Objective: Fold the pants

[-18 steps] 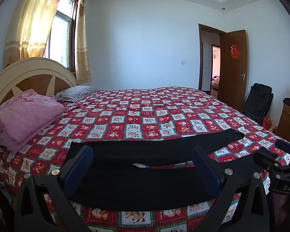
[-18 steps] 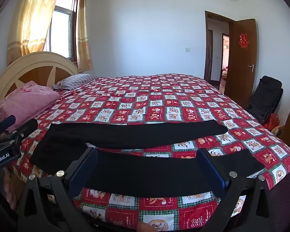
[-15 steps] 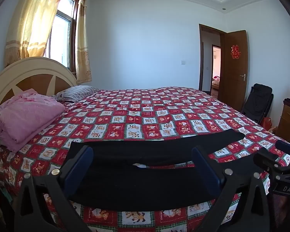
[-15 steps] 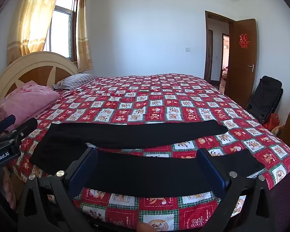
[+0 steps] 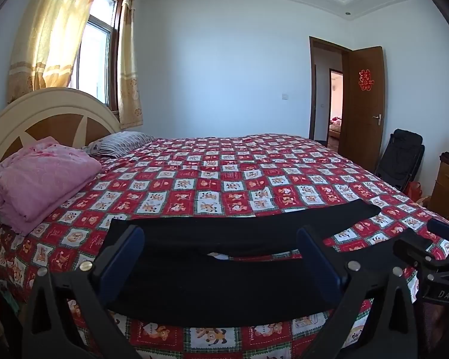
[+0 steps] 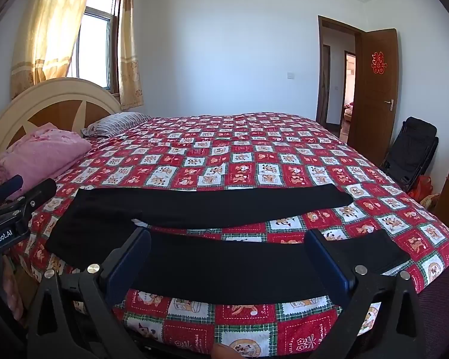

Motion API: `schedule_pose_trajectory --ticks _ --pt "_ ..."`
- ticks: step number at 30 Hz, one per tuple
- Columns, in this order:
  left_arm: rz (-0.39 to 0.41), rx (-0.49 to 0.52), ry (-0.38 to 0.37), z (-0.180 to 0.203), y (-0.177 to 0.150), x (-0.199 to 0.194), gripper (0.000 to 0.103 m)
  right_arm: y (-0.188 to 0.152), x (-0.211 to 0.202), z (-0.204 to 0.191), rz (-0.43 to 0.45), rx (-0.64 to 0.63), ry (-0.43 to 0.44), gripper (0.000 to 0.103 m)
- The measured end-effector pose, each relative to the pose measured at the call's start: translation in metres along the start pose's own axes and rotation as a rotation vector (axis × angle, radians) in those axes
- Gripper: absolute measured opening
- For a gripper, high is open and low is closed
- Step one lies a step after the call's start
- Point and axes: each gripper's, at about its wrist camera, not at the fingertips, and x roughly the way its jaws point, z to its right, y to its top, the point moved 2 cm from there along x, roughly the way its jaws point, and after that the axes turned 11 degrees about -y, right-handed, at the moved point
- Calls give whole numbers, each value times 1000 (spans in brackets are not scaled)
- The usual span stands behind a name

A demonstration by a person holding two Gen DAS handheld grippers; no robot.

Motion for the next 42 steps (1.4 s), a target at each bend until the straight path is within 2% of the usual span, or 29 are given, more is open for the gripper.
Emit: schedule_pose_trajectory --ticks 20,22,26,28,31,34,37,40,42 --pt "-31 -2 1 -8 -8 9 103 -5 5 -1 -11 -5 -1 102" --pt "-66 -5 10 -10 -12 19 103 -7 7 -1 -13 -8 7 102" --pt "-146 -37 -24 -22 -25 43 103 -15 17 -2 -22 -23 30 102" --pt "-163 -40 -8 -30 -31 54 103 -20 26 -2 -28 -33 38 102" --pt "-168 -41 25 -54 -36 74 103 -33 45 -2 -69 -41 63 102" --pt "-153 -31 104 -96 -36 95 103 -47 70 0 -137 -44 56 102" --pt "-202 -27 161 -148 -34 124 103 -61 95 2 -196 -53 40 102" --pt "-259 -21 235 -202 -31 152 103 -66 111 6 -202 -78 8 102" --pt "-281 -15 274 -232 -28 168 103 -65 122 12 -217 -75 17 102"
